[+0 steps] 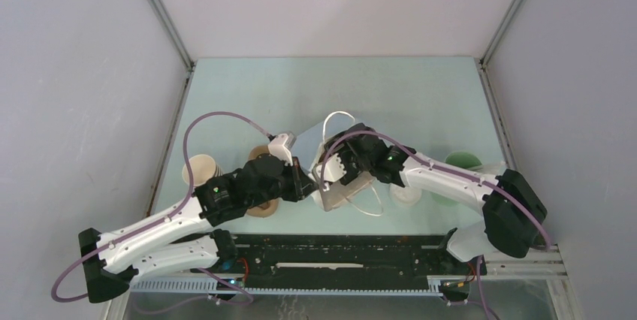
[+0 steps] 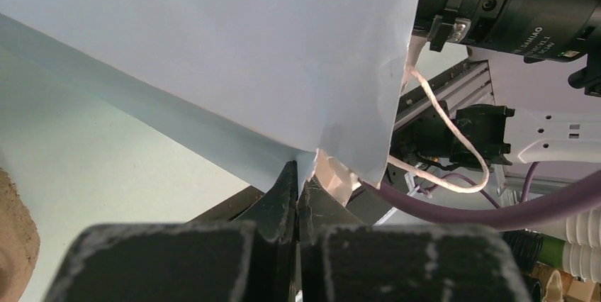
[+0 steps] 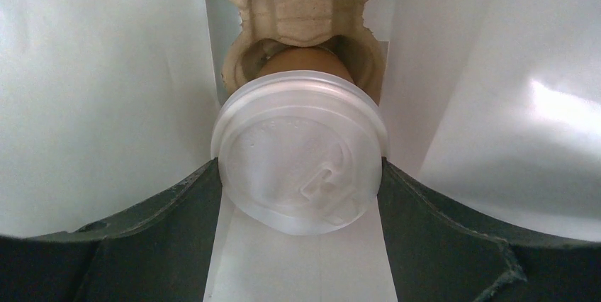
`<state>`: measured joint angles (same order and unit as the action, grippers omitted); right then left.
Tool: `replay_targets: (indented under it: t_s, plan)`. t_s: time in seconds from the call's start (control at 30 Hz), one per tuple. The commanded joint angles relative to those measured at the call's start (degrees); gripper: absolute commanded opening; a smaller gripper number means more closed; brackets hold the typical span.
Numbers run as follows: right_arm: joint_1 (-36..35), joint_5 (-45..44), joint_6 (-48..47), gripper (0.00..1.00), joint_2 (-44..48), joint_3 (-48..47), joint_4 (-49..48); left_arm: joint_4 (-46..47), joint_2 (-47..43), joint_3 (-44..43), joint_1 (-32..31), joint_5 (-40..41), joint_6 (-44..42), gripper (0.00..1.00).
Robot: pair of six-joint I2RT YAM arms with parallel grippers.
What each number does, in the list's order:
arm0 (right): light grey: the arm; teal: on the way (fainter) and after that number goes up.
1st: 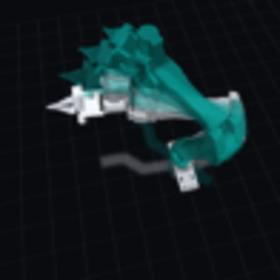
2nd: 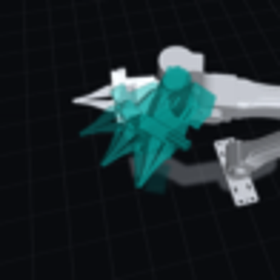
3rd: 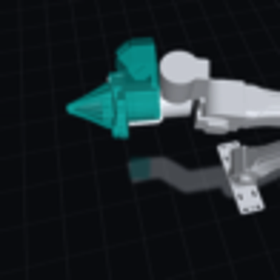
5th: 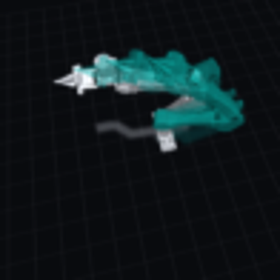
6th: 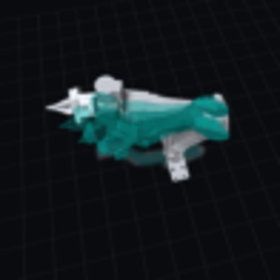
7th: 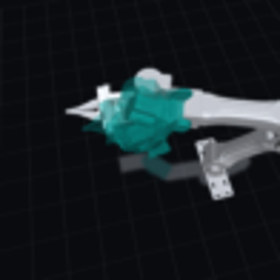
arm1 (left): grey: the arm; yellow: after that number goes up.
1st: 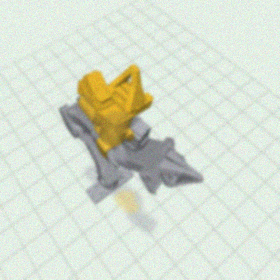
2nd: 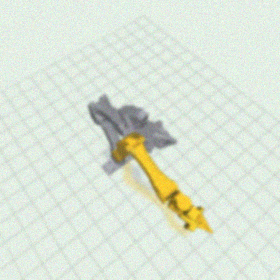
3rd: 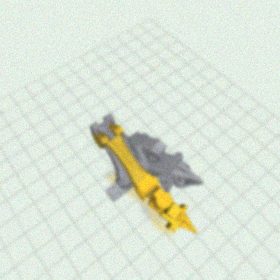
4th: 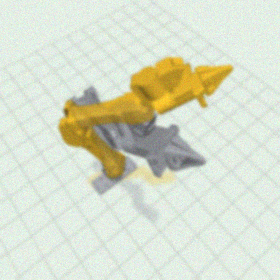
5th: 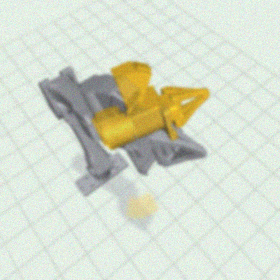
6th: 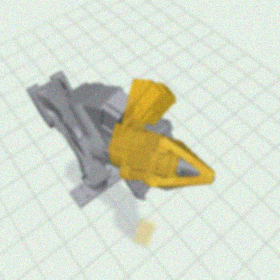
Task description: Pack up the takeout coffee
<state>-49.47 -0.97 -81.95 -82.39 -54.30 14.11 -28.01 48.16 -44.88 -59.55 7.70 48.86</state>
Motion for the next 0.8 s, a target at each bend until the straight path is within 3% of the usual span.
replay_targets:
  t_s: [0.0, 0.1, 0.47, 0.77]
  plan:
    - [0.24, 0.98, 3.15, 0.36, -2.37, -2.19, -0.95, -0.20, -0.56, -1.10, -0.66, -2.83, -1.20, 0.00]
    - [0.31, -2.56, 3.79, 0.38, -3.56, -2.28, -3.34, -0.29, -0.31, -1.37, -0.66, -2.80, -1.22, 0.00]
    - [0.17, -2.28, 5.75, 0.45, -5.88, -2.47, -7.96, -0.64, -1.21, -1.27, -0.66, -1.91, -0.96, 0.00]
    - [0.50, -1.03, 8.80, 0.75, -1.98, -2.45, -3.83, -0.65, -0.81, -1.25, -0.66, -1.76, -0.79, 0.00]
